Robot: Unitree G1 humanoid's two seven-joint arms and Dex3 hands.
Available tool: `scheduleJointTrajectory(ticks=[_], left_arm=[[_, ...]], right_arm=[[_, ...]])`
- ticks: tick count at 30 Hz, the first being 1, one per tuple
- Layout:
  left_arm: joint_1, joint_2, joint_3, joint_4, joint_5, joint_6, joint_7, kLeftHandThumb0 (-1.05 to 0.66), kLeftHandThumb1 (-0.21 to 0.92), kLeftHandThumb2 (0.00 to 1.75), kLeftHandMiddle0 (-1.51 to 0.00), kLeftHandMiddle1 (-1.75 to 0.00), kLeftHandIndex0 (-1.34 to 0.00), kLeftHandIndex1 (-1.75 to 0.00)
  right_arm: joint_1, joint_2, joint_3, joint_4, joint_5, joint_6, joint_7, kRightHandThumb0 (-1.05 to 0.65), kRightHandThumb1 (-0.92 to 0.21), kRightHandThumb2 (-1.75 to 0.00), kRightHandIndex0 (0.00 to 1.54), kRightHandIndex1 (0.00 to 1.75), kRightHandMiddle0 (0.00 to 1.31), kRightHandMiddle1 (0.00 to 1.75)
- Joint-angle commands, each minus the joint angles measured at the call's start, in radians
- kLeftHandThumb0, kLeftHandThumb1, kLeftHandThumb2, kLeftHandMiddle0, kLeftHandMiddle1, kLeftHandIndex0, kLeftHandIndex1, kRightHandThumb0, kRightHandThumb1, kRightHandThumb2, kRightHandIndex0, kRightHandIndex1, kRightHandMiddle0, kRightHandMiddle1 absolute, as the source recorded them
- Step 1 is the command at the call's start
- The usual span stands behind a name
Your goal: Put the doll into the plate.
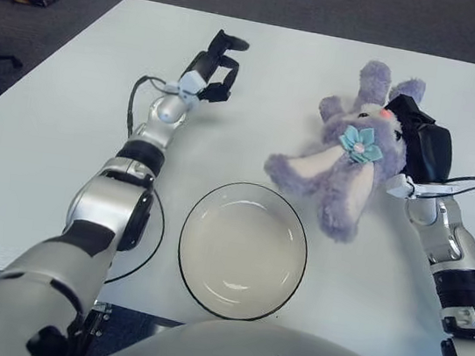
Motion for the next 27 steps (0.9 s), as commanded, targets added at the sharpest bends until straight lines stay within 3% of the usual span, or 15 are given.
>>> scheduleJointTrajectory(ticks=[1,12,17,21,27], left_arm=[[0.029,0.020,0.028,-0.016,-0.047,-0.015,-0.052,-0.63,0.92,0.85,-0.12,-1.16,0.00,-1.26],[0.090,0.042,0.089,-0.079,-0.212,-0.037,-0.300,-0.69,0.92,0.76,-0.15,-1.20,0.00,-1.25],[0.111,0.064,0.104,-0.089,-0.269,-0.102,-0.441,-0.73,0.92,0.73,-0.18,-1.21,0.00,-1.27],[0.114,0.096,0.088,-0.110,-0.276,-0.176,-0.542,-0.79,0.92,0.70,-0.14,-1.23,0.00,-1.26],[0.103,0.159,0.059,-0.156,-0.279,-0.208,-0.671,-0.83,0.85,0.74,-0.08,-1.30,0.00,-1.26]], right_arm=[[0.020,0.005,-0.019,-0.038,0.018,0.014,0.023,-0.01,0.01,-1.70,0.86,1.75,0.63,1.75],[0.037,0.015,-0.037,-0.068,0.031,0.030,0.062,0.00,-0.01,-1.67,0.84,1.75,0.61,1.75],[0.038,0.020,-0.042,-0.069,0.037,0.035,0.073,0.00,-0.03,-1.65,0.83,1.75,0.59,1.75],[0.035,0.023,-0.043,-0.064,0.036,0.029,0.068,0.00,-0.05,-1.63,0.81,1.75,0.57,1.75],[0.036,0.031,-0.048,-0.067,0.041,0.036,0.071,0.00,-0.09,-1.58,0.78,1.75,0.54,1.75]])
